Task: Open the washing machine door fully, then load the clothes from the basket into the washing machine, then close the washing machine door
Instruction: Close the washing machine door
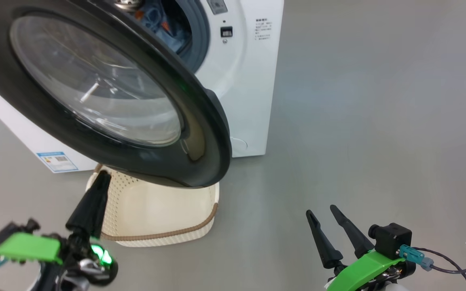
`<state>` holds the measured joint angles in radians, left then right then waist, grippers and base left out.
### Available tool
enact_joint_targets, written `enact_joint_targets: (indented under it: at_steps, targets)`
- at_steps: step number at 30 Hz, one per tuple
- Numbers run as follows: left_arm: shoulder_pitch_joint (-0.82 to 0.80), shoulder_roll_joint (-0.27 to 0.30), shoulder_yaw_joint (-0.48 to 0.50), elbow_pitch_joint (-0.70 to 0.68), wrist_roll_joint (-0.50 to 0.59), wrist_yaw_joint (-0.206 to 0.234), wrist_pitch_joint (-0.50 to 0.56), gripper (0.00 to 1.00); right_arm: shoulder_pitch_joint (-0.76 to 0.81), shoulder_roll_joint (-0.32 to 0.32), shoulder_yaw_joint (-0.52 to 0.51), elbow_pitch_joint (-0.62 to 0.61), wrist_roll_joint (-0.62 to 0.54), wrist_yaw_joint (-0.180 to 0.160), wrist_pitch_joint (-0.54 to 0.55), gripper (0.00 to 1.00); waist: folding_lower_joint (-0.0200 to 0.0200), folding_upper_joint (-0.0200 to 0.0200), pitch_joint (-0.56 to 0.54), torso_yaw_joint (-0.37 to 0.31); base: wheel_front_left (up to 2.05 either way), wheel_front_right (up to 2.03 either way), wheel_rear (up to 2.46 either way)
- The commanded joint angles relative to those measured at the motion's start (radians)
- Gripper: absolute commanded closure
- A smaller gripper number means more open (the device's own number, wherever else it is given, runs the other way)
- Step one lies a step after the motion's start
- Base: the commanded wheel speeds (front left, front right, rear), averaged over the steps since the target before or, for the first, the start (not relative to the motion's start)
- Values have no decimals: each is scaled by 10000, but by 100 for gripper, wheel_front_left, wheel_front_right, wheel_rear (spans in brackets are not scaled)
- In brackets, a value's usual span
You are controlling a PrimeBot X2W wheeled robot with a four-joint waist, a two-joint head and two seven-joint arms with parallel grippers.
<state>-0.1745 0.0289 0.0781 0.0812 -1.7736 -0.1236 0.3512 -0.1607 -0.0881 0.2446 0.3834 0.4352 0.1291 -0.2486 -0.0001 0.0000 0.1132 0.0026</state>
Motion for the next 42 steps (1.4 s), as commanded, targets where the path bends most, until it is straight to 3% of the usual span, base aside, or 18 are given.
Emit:
enact_joint_targets:
  at_steps: [1,8,11,14,16,21,25,33,42]
  targets:
    - [63,214,308,-364,37,-70,-150,0,-19,25,189,-235,128,16,-124,0,1,0,-124,105,0,0,0]
    - [864,214,30,-747,89,-71,-1179,0,128,-32,127,-325,139,16,-126,0,1,0,-275,273,0,0,0]
    - [1035,214,17,-1005,737,-71,-1781,0,167,-32,115,-358,138,16,-127,0,1,0,-313,318,0,0,0]
    - [1149,239,-46,-1408,2148,-71,-2602,0,173,-68,152,-399,57,16,-127,0,1,0,-328,330,0,0,0]
    - [1248,588,-443,-1577,3521,-71,-3294,0,169,-69,149,-424,-4,16,-128,0,1,0,-331,323,0,0,0]
    - [1428,1519,-1709,-1331,5768,-71,-5601,0,184,-90,119,-499,-87,16,-128,0,1,0,-380,311,0,0,0]
    - [1394,2117,-2106,-835,7836,-71,-6112,0,238,-106,53,-554,-122,16,-129,0,1,0,-426,343,0,0,0]
    - [1797,1344,-878,-973,12532,-71,-6127,0,304,-75,46,-710,-212,16,-129,0,1,0,-500,355,0,0,0]
    - [2334,956,-644,-1049,15256,-71,-6128,0,340,-52,-18,-970,-327,16,-130,0,1,0,-460,296,0,0,0]
